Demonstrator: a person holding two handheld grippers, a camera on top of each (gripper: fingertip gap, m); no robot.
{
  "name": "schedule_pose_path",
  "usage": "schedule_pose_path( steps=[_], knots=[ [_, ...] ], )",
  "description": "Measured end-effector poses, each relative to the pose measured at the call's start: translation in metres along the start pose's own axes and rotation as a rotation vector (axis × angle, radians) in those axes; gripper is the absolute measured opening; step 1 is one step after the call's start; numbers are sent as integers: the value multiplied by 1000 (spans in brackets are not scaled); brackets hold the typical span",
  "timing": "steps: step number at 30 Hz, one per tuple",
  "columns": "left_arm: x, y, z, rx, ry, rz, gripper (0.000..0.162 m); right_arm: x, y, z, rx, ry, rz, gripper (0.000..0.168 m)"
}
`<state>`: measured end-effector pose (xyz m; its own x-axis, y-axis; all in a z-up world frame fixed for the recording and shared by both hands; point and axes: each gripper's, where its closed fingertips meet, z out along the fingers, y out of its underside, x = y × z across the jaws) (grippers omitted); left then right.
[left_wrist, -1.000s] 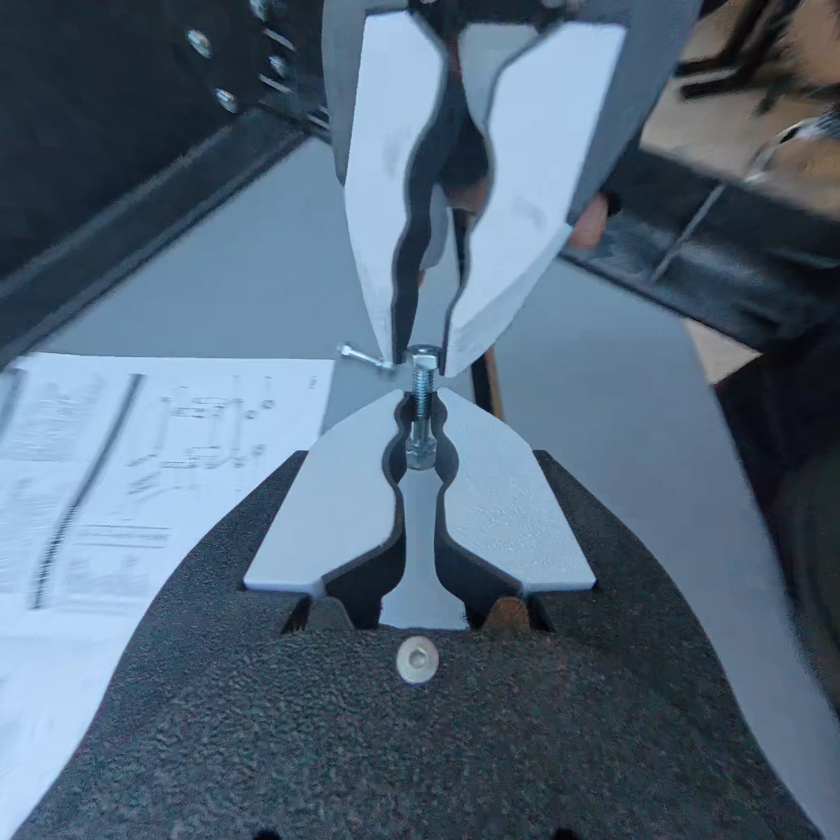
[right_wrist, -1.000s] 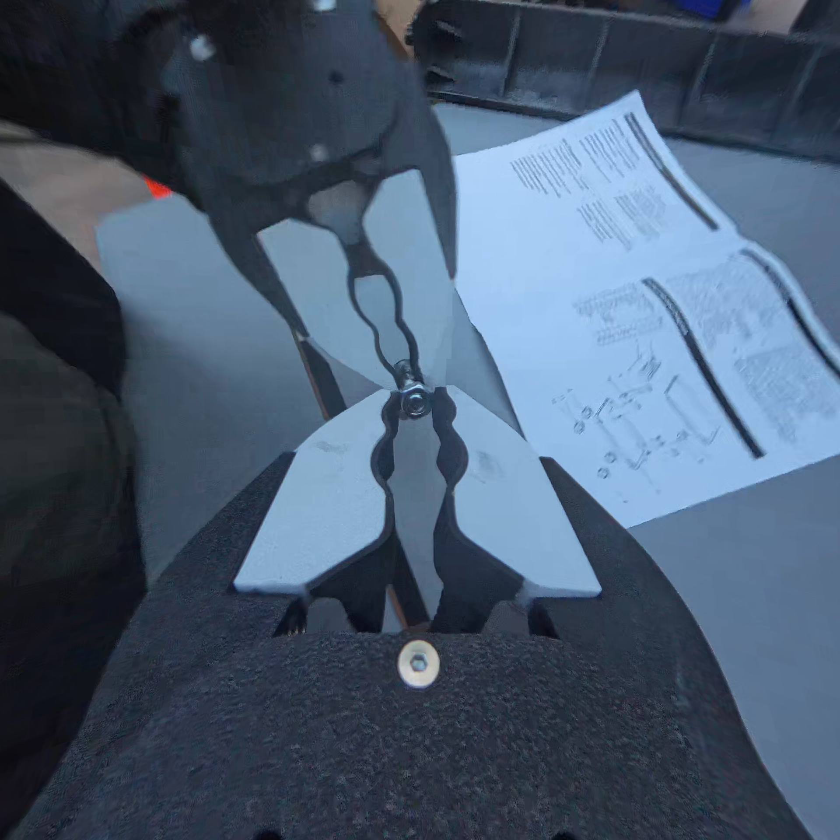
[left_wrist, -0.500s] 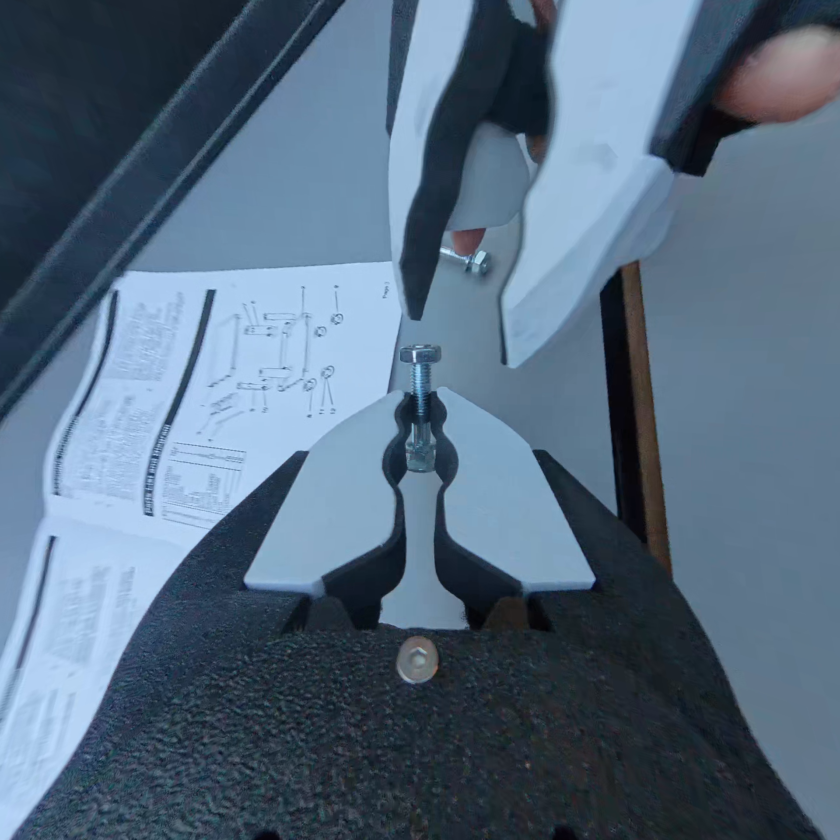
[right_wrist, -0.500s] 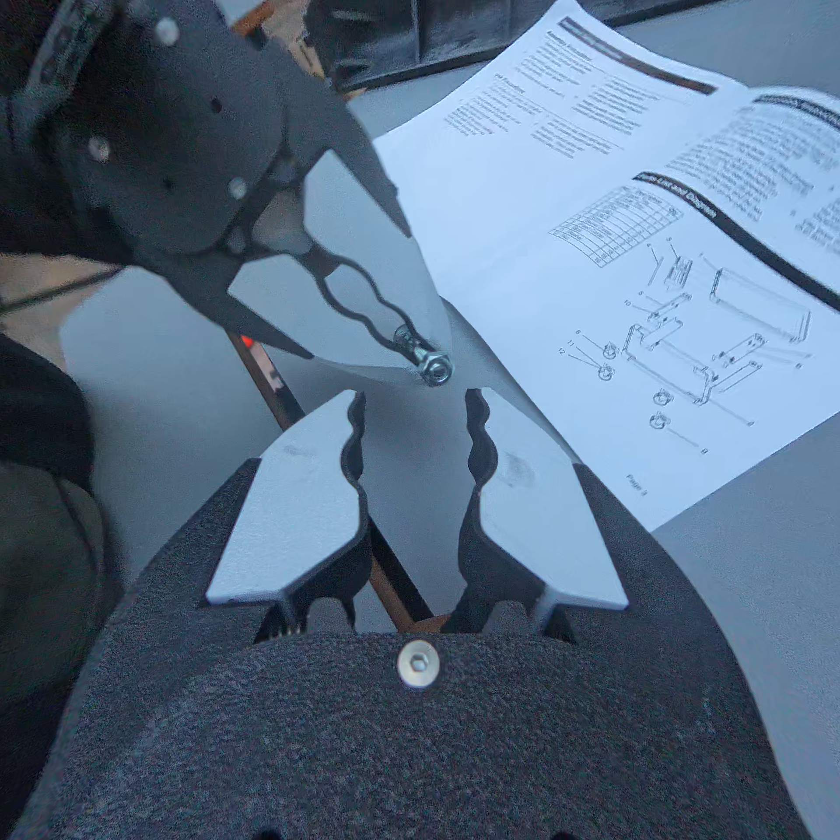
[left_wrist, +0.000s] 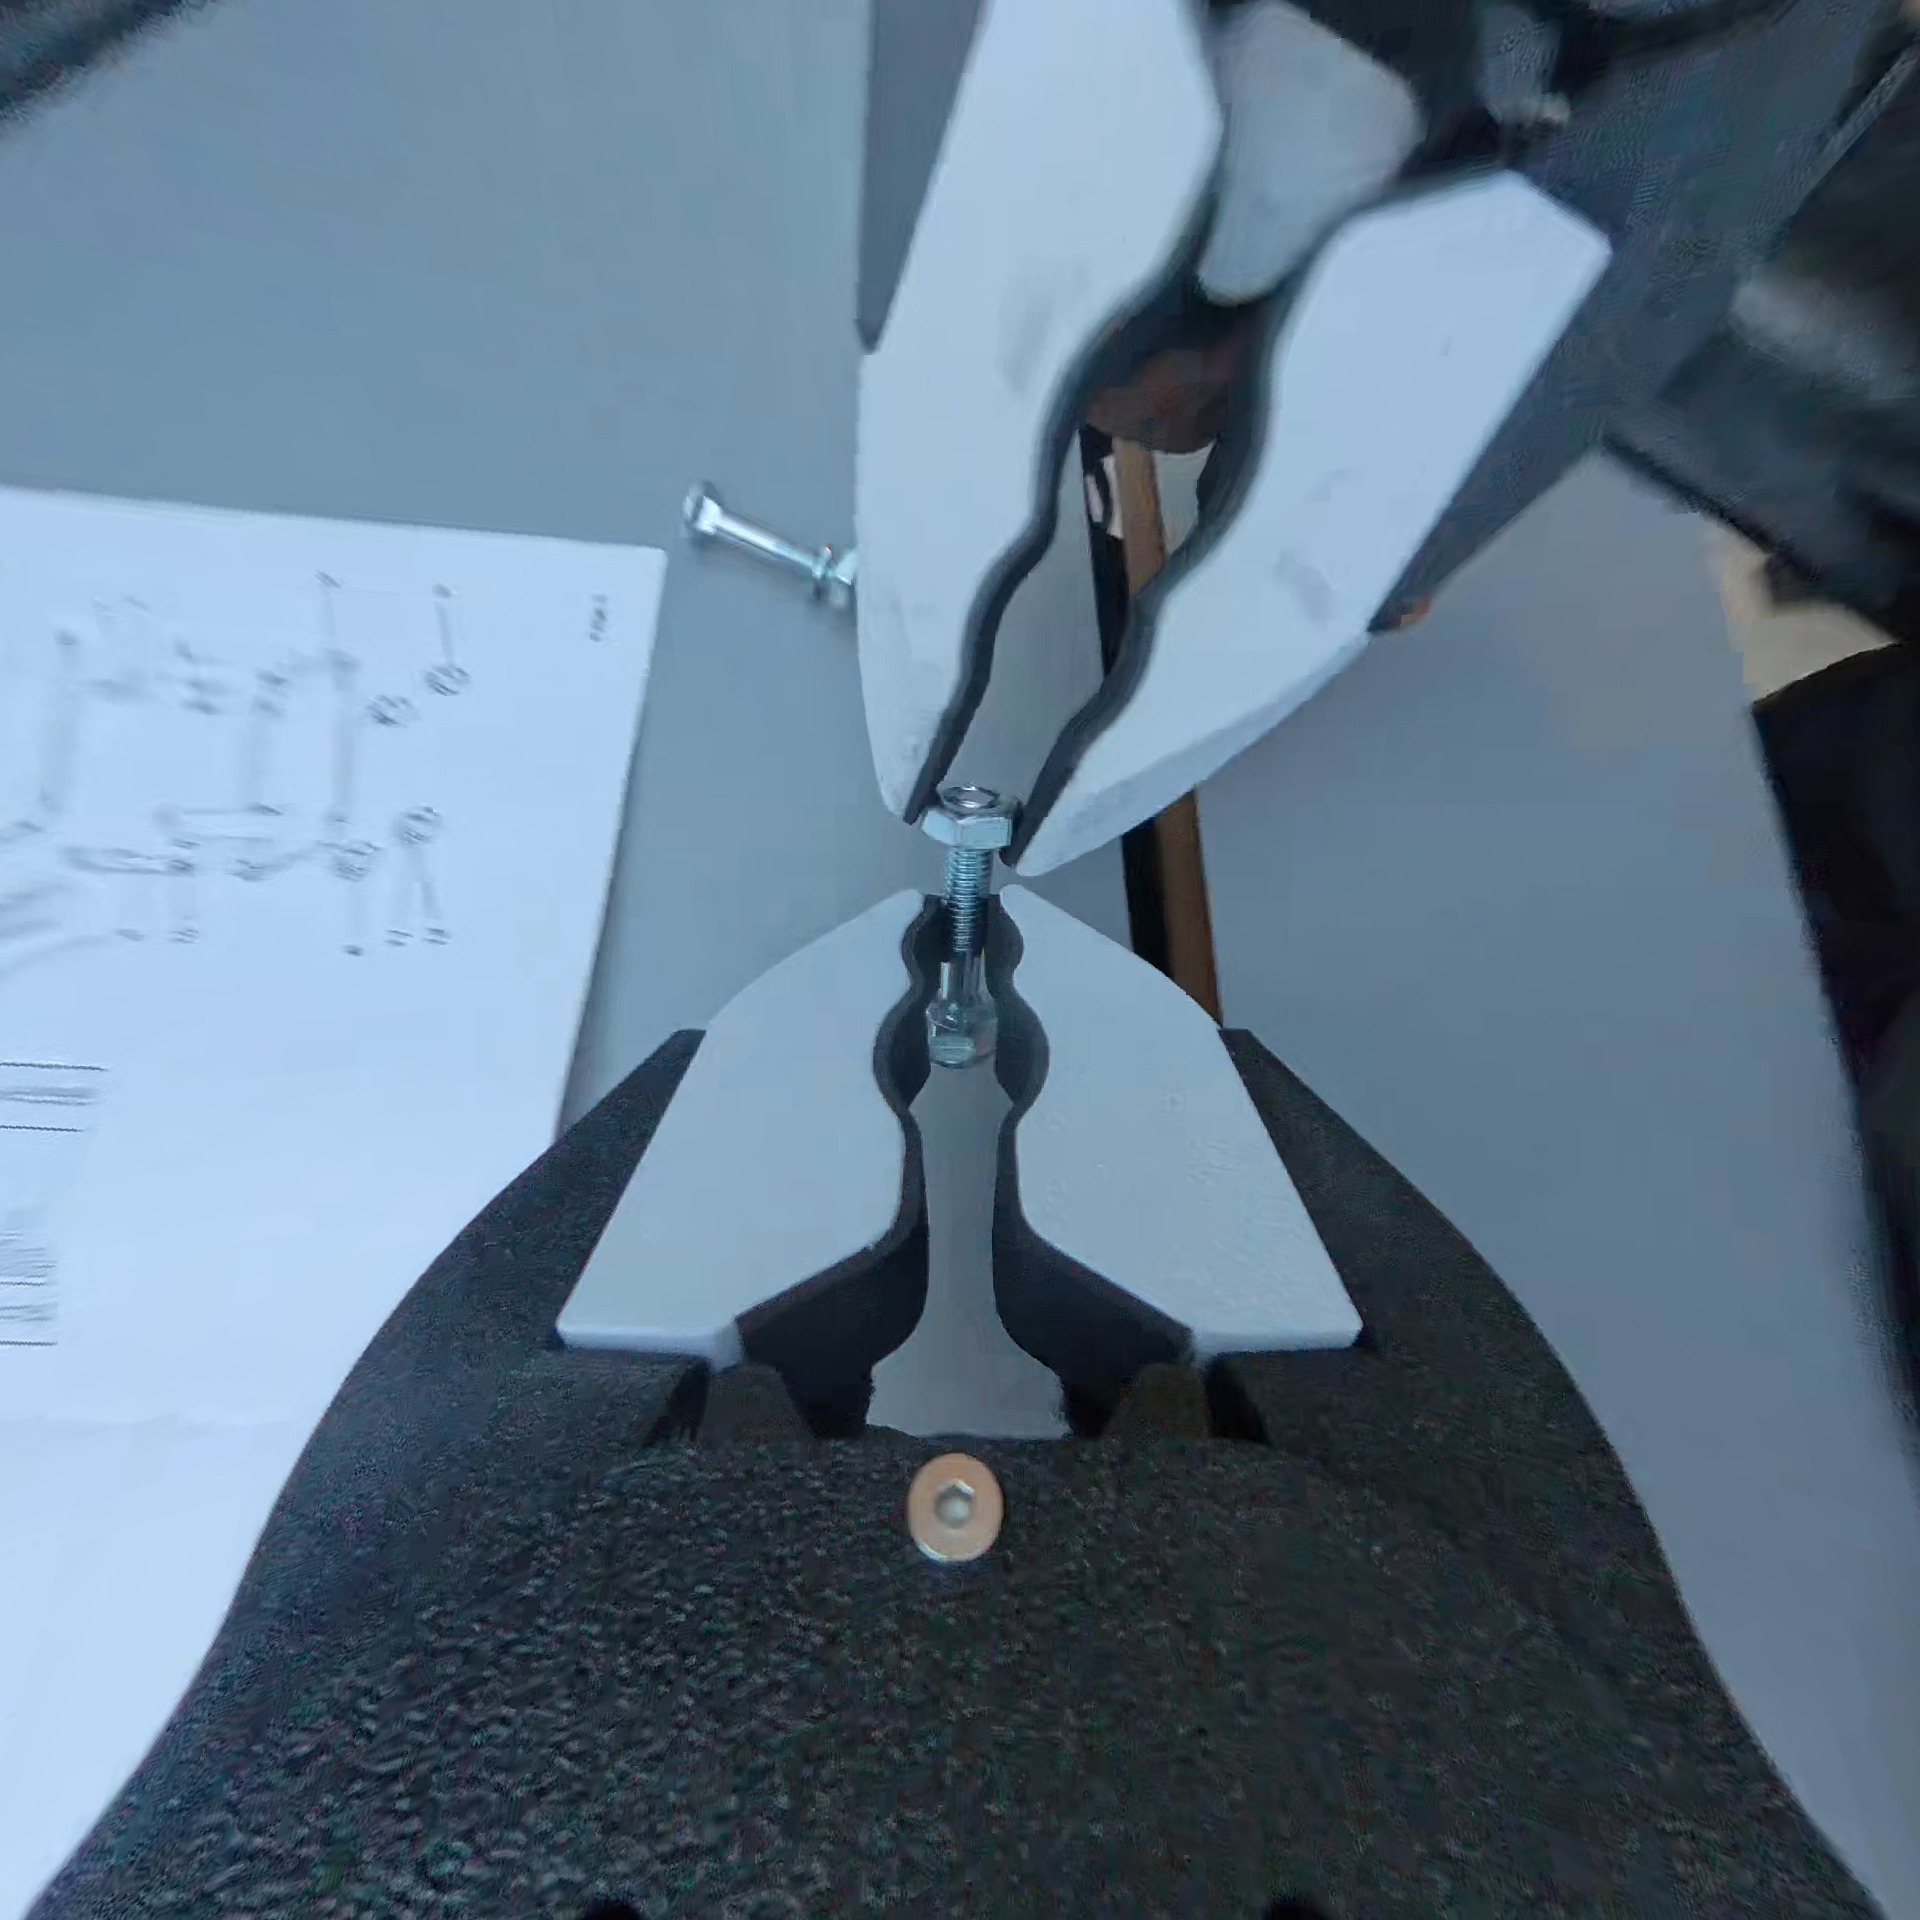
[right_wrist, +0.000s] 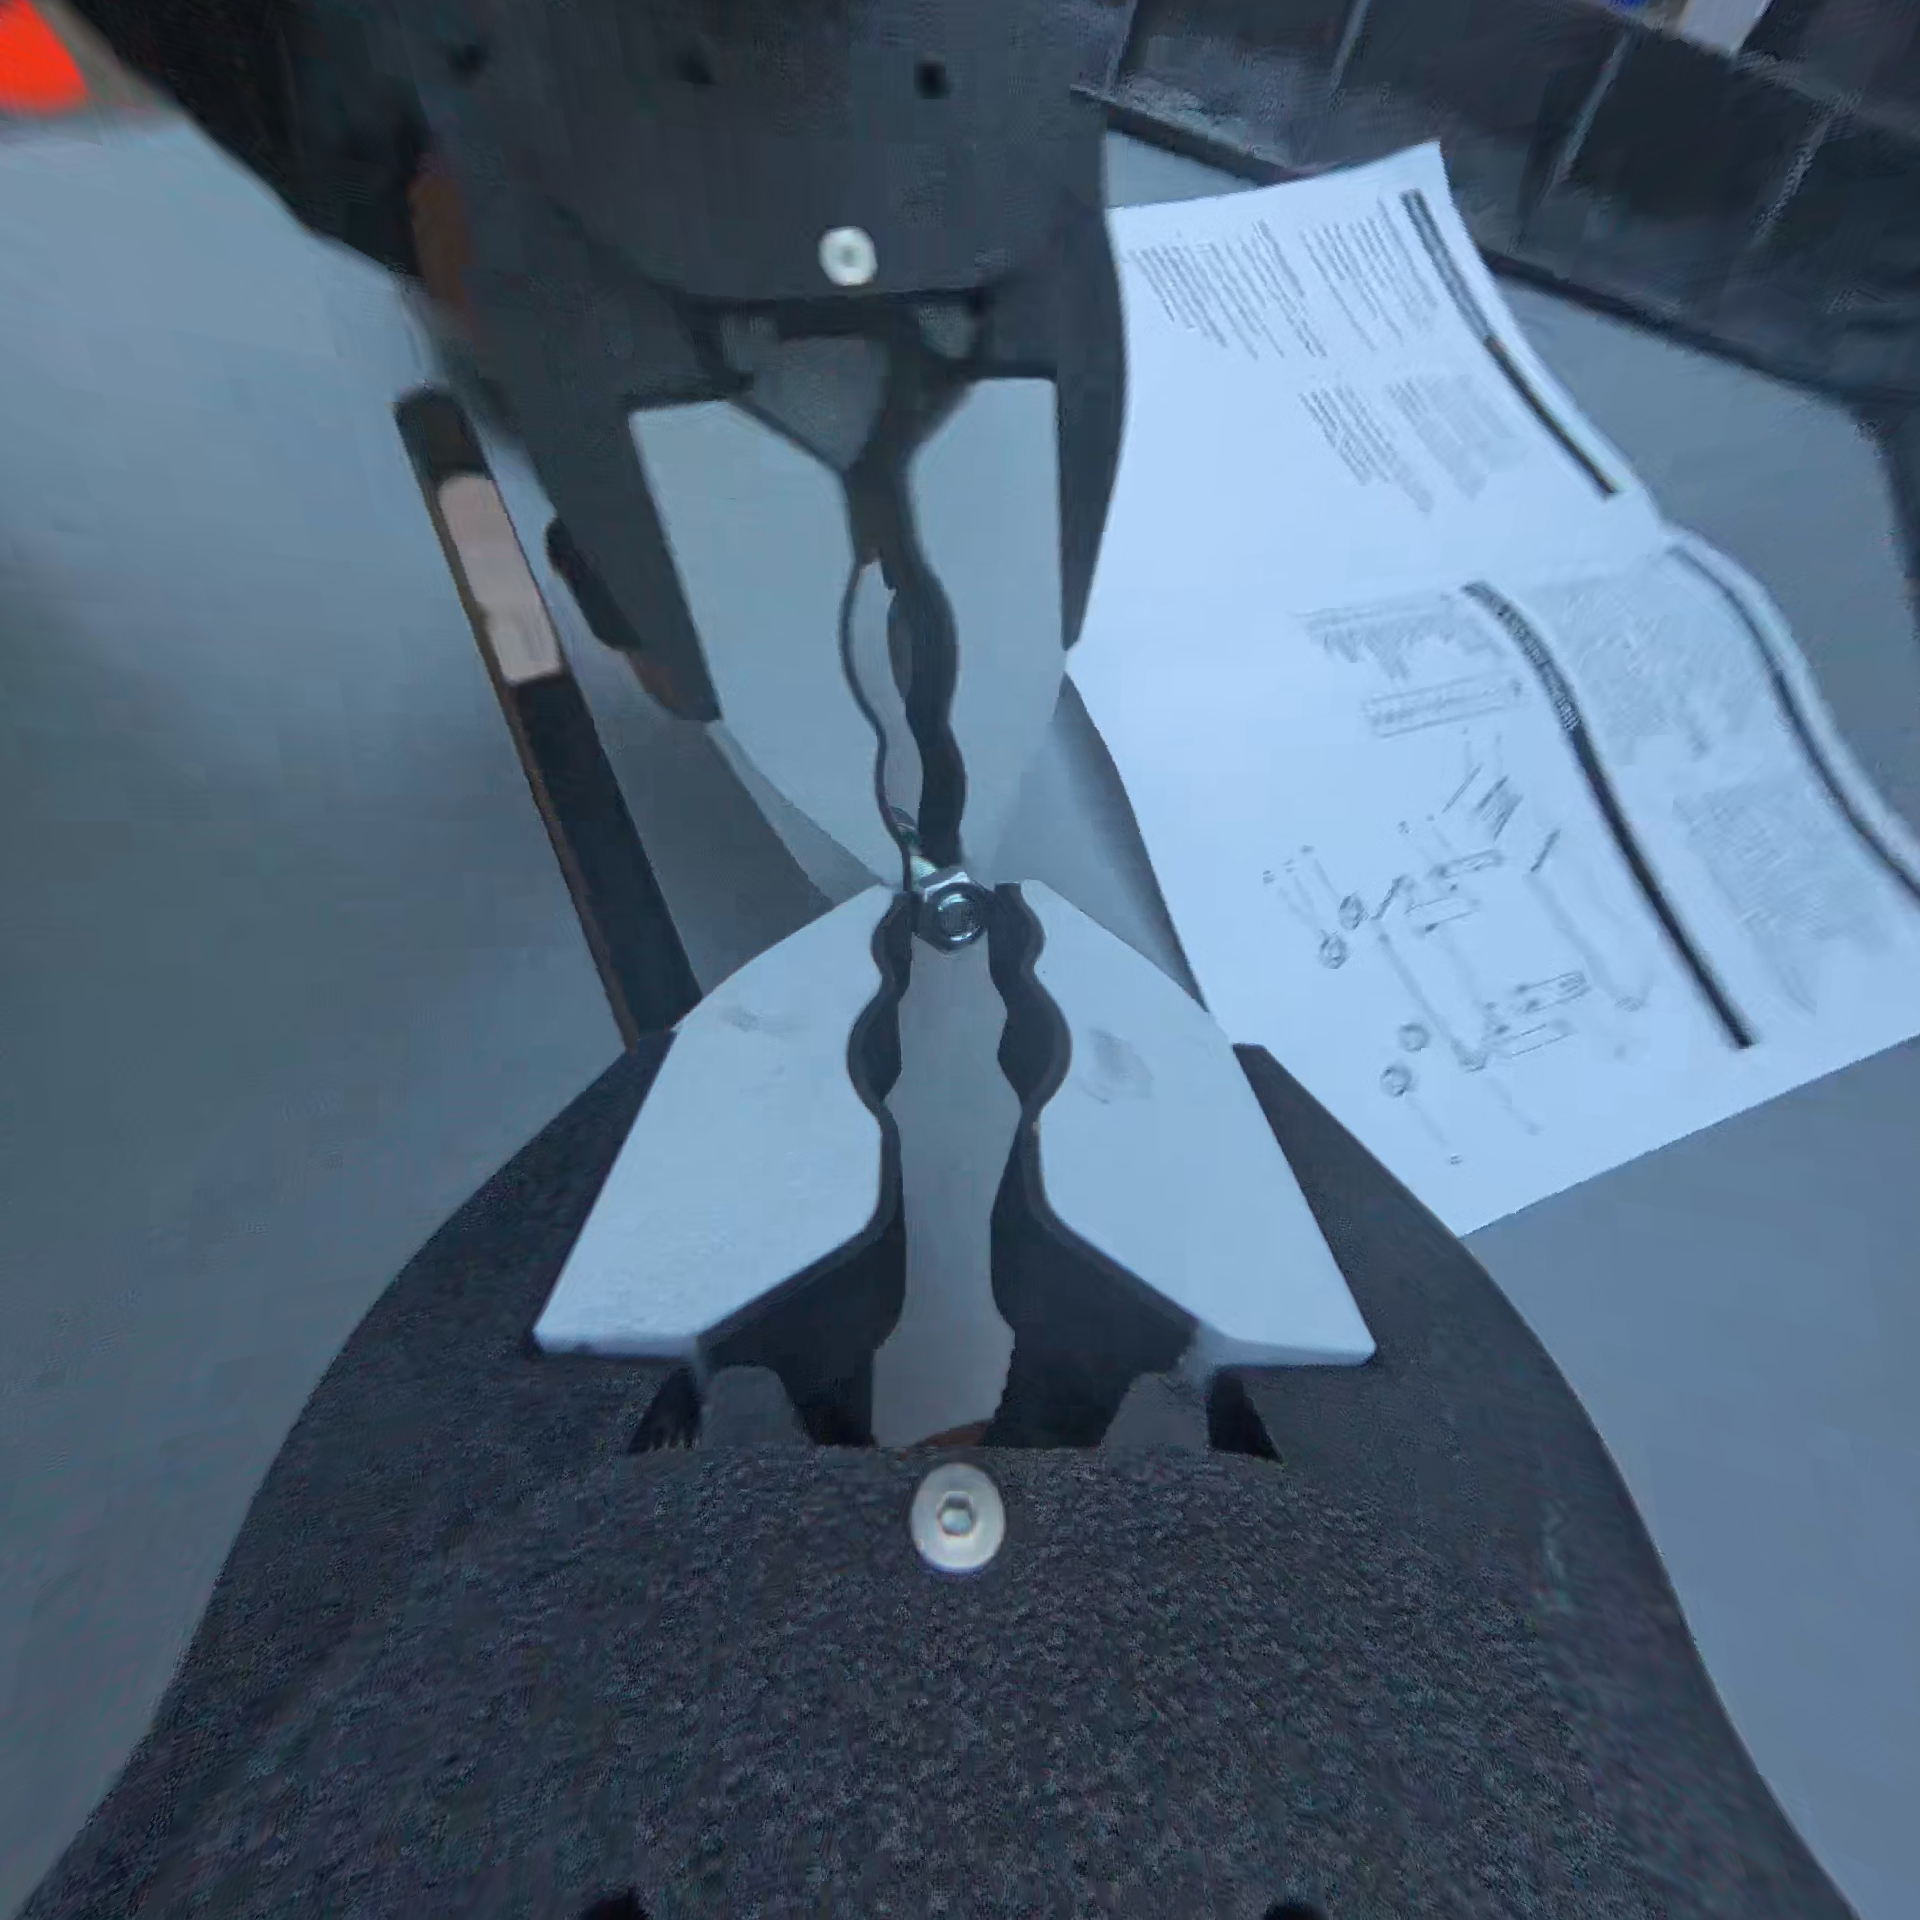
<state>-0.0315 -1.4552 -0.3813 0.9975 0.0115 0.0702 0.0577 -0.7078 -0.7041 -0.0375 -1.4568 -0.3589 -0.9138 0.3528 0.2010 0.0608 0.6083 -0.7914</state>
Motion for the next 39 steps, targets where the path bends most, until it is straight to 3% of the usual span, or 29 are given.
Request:
schedule_pose_path(
  steps=[2,3,8,14,18,22,26,28,30,33,36,39],
  knots=[
    [-1,5,2,-2,37,-71,7,3,3,5,-43,95,-186,17],
    [-3,7,3,-3,28,-75,7,3,6,6,-54,108,-169,17],
    [-20,17,-2,-101,-230,149,7,-7,9,6,30,-40,495,48],
    [-14,13,-1,-142,-417,424,7,-14,11,6,41,-87,752,41],
    [-10,11,3,-164,-450,497,7,-13,12,9,20,-79,770,18],
    [-4,16,8,-160,-308,386,7,-16,15,11,10,-62,453,19],
    [12,24,9,-169,-17,154,7,-21,19,12,-30,36,-222,18],
    [13,25,8,-164,60,67,7,-18,19,15,-51,111,-427,18],
    [8,28,8,-178,26,91,7,-16,21,17,-63,114,-332,19],
    [-5,31,7,-215,-128,218,7,-14,23,15,-36,44,113,49],
    [-12,30,5,-228,-270,362,7,-11,15,9,60,-26,473,45],
    [-11,27,5,-215,-333,456,7,-11,18,10,56,-58,559,42]
  ],
)
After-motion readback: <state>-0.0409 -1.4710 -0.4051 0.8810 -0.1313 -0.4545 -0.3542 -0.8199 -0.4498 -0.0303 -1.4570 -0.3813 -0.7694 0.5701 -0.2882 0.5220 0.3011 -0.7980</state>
